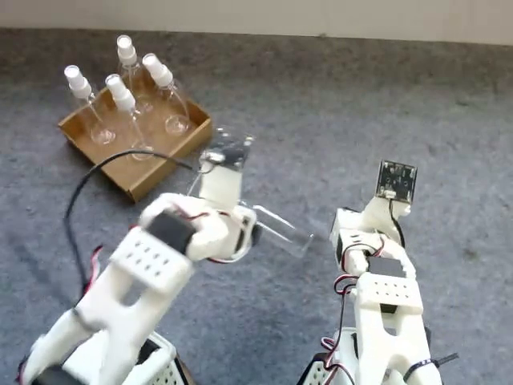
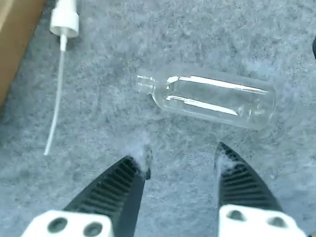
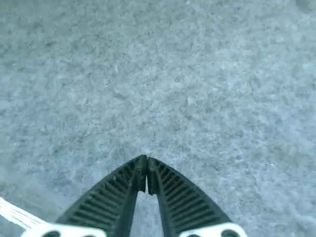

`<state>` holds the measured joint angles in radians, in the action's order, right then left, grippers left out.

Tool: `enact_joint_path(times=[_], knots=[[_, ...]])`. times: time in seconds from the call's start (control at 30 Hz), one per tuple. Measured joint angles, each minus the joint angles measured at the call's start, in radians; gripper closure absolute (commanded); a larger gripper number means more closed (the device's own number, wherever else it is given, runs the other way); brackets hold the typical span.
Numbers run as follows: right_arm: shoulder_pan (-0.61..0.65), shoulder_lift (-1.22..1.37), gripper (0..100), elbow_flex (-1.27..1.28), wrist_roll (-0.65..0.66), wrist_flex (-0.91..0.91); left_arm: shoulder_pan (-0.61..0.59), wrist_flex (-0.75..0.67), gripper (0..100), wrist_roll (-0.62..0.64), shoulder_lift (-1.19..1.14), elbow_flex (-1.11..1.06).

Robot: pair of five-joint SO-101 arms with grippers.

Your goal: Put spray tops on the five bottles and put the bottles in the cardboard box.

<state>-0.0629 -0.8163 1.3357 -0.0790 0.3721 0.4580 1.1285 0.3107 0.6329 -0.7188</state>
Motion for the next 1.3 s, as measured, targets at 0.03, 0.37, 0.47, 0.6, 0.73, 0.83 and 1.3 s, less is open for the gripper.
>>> enact_joint_path(times=[0.03, 0.37, 0.47, 0.6, 0.73, 0.83, 1.3], knots=[[0.0, 0.0, 99.1, 0.0, 0.0, -0.002, 0.014, 0.0, 73, 0.026, -0.049, 0.017], [0.0, 0.0, 99.1, 0.0, -0.003, -0.003, 0.049, 0.0, 52, 0.348, -0.344, 0.152], [0.0, 0.0, 99.1, 0.0, -0.003, -0.003, 0.055, 0.0, 48, 0.443, -0.391, 0.164], [0.0, 0.0, 99.1, 0.0, -0.003, -0.003, 0.052, 0.0, 48, 0.54, -0.483, 0.196], [0.0, 0.0, 99.1, 0.0, -0.003, -0.003, 0.052, 0.0, 48, 0.631, -0.6, 0.269], [0.0, 0.0, 99.1, 0.0, -0.003, -0.003, 0.052, 0.0, 48, 0.683, -0.694, 0.316], [0.0, 0.0, 99.1, 0.0, -0.003, -0.003, 0.048, -0.002, 59, 0.812, -0.87, 0.411]])
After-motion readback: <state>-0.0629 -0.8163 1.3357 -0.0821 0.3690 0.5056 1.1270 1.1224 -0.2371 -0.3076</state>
